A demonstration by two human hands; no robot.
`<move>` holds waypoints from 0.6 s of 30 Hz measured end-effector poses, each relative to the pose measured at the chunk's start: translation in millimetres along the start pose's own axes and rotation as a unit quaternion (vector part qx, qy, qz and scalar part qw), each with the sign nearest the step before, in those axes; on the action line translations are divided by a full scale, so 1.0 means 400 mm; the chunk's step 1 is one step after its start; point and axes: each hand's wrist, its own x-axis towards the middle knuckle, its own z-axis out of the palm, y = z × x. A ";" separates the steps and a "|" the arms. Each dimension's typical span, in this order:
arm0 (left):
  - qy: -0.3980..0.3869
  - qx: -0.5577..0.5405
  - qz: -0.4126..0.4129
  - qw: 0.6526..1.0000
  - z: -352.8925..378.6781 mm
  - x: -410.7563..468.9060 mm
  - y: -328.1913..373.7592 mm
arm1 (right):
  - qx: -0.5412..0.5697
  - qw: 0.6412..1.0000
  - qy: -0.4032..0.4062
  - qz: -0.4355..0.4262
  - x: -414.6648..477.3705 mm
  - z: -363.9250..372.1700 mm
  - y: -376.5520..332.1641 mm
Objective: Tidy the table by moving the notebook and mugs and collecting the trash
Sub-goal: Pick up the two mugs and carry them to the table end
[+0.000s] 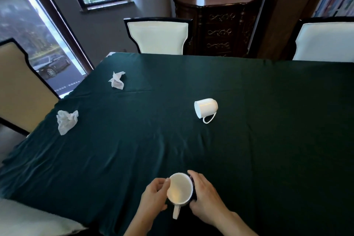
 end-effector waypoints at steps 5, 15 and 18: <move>0.010 0.082 0.055 0.995 0.024 0.120 0.111 | -0.012 1.000 0.008 0.018 0.073 -0.089 0.005; -0.029 0.077 0.091 0.992 0.109 0.444 0.429 | -0.135 0.980 0.144 0.027 0.386 -0.345 0.008; -0.055 0.064 0.093 0.992 0.155 0.515 0.494 | -0.176 0.973 0.145 0.039 0.492 -0.398 0.002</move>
